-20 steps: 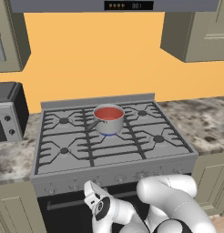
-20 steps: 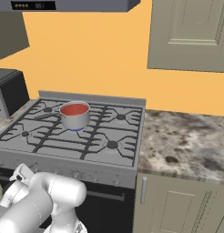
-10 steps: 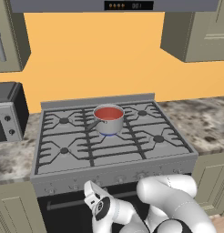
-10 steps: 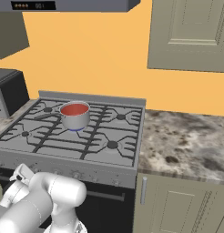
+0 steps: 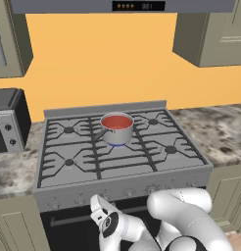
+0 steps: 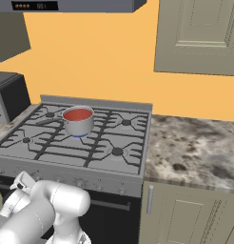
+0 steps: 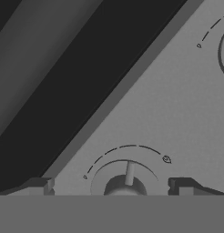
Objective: Wait until the marinara sauce is simmered to a deep red color and then turn off the stove.
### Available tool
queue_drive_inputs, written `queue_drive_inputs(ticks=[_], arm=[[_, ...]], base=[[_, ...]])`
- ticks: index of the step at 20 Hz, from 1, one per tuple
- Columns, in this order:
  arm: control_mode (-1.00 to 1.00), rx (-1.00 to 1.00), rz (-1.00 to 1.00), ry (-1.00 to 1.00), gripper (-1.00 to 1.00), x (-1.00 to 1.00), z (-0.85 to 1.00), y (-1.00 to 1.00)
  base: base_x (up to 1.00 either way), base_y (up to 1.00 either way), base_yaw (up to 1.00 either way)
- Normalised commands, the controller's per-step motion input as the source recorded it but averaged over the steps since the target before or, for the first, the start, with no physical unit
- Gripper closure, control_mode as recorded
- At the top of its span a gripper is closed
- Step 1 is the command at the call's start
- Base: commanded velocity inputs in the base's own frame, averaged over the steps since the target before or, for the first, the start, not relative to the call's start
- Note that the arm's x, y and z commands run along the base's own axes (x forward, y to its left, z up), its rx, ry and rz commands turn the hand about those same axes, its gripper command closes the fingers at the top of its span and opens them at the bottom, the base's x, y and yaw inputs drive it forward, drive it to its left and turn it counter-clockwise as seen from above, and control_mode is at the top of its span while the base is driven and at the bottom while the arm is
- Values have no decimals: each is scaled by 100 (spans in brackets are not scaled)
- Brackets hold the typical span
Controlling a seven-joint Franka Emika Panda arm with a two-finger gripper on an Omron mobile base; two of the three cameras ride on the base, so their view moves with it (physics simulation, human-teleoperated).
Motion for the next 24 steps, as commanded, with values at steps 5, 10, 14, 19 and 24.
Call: queue_drive_inputs(ticks=[5,10,14,19,24], arm=[[-100,0,0,0,-100,0,0,0],[-100,0,0,0,-100,0,0,0],[-100,0,0,0,-100,0,0,0],[-100,0,0,0,-100,0,0,0],[-100,0,0,0,-100,0,0,0]], base=[[0,0,0],[0,0,0],[0,0,0],[0,0,0],[0,0,0]])
